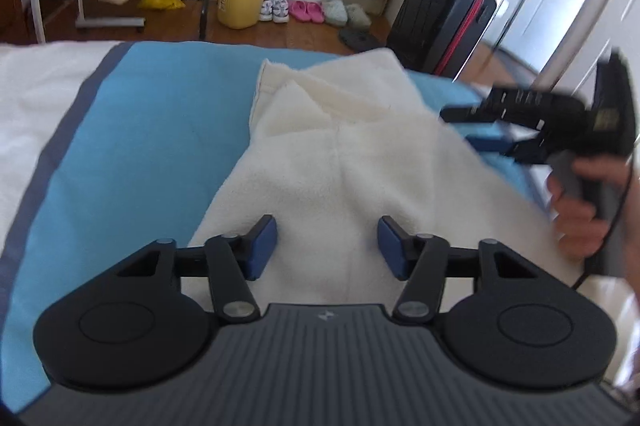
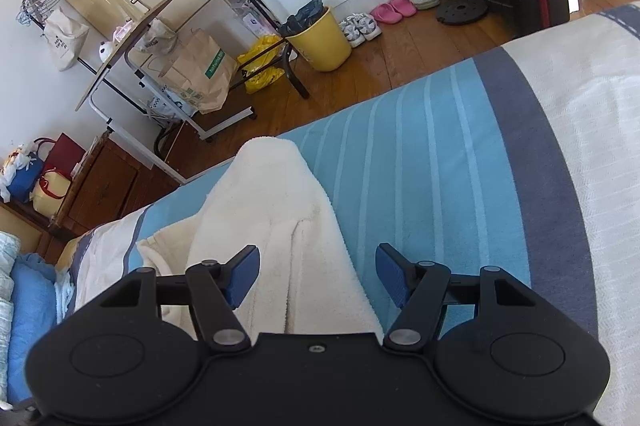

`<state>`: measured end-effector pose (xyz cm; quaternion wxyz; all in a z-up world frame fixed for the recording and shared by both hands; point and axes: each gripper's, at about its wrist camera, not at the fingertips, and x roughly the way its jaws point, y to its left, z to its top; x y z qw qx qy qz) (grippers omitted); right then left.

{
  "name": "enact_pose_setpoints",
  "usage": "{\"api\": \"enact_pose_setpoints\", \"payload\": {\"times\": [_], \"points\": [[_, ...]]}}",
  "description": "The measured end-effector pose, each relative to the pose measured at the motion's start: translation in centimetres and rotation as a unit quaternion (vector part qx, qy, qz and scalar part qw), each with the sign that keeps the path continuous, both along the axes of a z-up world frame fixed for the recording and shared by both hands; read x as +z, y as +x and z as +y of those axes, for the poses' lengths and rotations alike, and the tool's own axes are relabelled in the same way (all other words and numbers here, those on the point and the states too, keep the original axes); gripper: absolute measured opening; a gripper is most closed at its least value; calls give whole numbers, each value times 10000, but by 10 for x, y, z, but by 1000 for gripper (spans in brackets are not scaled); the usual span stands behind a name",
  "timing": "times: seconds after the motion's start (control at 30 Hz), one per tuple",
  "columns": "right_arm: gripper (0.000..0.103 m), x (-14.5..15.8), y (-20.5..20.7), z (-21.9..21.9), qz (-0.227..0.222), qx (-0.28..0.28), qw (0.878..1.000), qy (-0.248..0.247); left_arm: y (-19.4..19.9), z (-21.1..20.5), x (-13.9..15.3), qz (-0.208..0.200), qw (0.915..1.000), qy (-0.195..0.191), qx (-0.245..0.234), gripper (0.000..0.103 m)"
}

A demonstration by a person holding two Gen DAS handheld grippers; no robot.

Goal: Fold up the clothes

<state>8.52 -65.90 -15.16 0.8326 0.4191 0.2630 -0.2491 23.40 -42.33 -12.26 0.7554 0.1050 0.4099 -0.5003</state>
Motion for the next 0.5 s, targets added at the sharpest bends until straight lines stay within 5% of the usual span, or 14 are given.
{"api": "enact_pose_setpoints", "payload": {"times": [0.1,0.17,0.2,0.27,0.3,0.33,0.4,0.5], "points": [[70,-3,-2,-4,-148,17,9997,211,1,-2,-1,-18,10000,81,27,5],[70,-4,-4,-4,-223,6,9992,323,-1,-5,7,-401,9984,188,365,2],[70,-5,-4,-4,-239,6,9991,352,-8,-6,15,-979,9926,332,632,2],[70,-4,-6,-4,-243,41,9990,367,-31,-5,39,-2577,9602,466,973,2],[70,-3,-7,-4,-243,75,9991,351,-35,2,52,-2701,9574,234,993,1],[70,-3,-9,-4,-228,112,9991,340,-37,10,65,-2763,9558,-18,1002,1],[70,-3,-13,-4,-214,142,9991,349,-28,25,82,-2074,9709,-332,1155,2],[70,2,-20,1,-333,223,9984,389,-31,38,84,-1732,9764,-435,1213,2]]}}
